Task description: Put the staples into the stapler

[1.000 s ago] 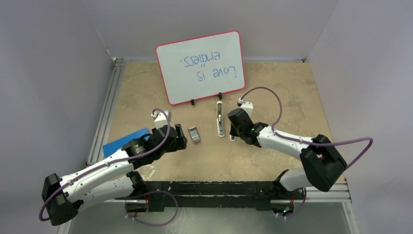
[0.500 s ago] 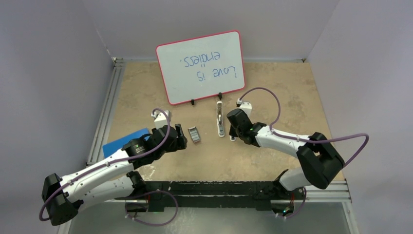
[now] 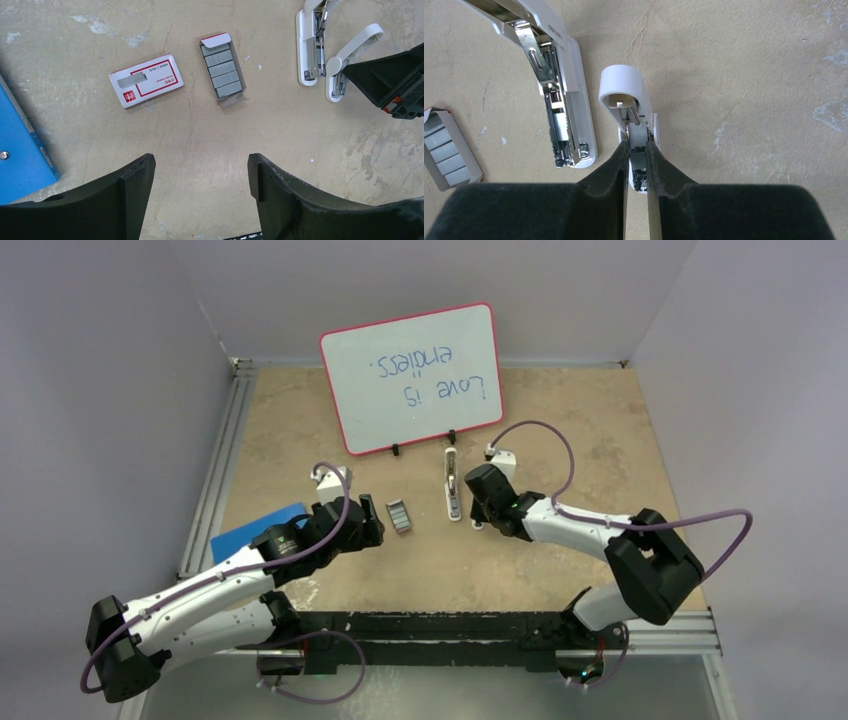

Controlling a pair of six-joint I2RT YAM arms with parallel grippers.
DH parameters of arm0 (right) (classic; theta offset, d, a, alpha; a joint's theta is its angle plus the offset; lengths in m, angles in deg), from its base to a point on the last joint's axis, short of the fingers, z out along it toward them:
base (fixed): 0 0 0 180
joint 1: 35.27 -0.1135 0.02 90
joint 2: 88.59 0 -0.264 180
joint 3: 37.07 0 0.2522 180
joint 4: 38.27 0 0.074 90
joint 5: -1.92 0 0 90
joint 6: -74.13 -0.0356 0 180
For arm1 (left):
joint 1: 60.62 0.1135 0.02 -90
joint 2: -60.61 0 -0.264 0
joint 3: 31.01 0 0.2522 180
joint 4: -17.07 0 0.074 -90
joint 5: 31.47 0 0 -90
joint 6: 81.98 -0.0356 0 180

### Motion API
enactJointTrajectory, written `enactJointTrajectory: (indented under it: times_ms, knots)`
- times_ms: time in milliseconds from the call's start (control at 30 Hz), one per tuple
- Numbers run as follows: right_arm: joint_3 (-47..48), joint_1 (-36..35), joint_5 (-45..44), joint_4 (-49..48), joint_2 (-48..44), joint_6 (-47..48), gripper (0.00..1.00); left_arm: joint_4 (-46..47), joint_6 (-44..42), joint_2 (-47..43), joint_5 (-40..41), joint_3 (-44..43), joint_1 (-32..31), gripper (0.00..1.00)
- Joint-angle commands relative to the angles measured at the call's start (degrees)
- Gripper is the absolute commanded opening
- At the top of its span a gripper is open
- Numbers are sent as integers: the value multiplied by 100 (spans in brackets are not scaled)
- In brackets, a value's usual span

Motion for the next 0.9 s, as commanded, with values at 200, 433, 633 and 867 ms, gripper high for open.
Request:
enactJointTrajectory:
  times_ms: [200, 433, 633, 867]
  knots:
    - [-59, 17, 16, -138, 45, 60, 17, 176, -29, 11, -12, -39, 30, 68]
    - [-92, 18, 48, -121, -26, 62, 18, 181, -29, 31, -12, -46, 30, 68]
    - [-78, 18, 103, -35, -158, 37, 26, 181, -28, 29, -20, -39, 30, 68]
    - [41, 12, 146, 52, -412, 15, 33, 185, -20, 32, -29, -39, 30, 68]
